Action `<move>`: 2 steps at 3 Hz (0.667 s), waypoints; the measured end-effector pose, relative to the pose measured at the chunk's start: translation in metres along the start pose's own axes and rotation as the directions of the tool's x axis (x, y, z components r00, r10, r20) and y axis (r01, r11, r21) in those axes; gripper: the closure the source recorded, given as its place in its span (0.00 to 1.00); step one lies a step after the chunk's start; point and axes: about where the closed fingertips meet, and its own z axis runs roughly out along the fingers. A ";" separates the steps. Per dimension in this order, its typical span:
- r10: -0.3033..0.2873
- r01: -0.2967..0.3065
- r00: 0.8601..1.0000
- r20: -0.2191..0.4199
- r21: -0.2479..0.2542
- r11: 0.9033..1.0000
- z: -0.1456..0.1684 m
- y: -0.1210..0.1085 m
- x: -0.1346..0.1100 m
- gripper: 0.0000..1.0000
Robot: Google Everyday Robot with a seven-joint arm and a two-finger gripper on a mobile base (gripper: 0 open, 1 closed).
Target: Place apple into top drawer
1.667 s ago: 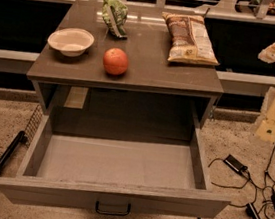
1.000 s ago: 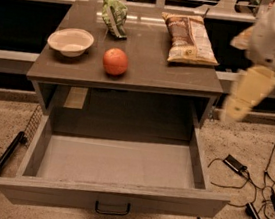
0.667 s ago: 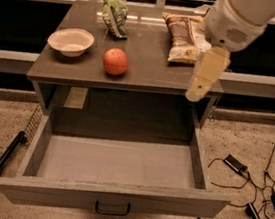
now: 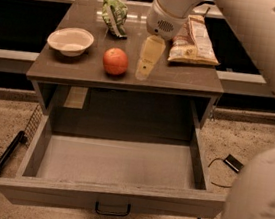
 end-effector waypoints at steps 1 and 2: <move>0.024 -0.023 1.000 0.014 -0.042 0.999 0.041 -0.022 -0.020 0.00; 0.066 -0.063 0.997 0.043 -0.073 0.995 0.066 -0.034 -0.031 0.00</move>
Offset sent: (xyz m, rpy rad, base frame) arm 0.0685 0.0651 -0.0577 0.1089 0.1314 -0.0590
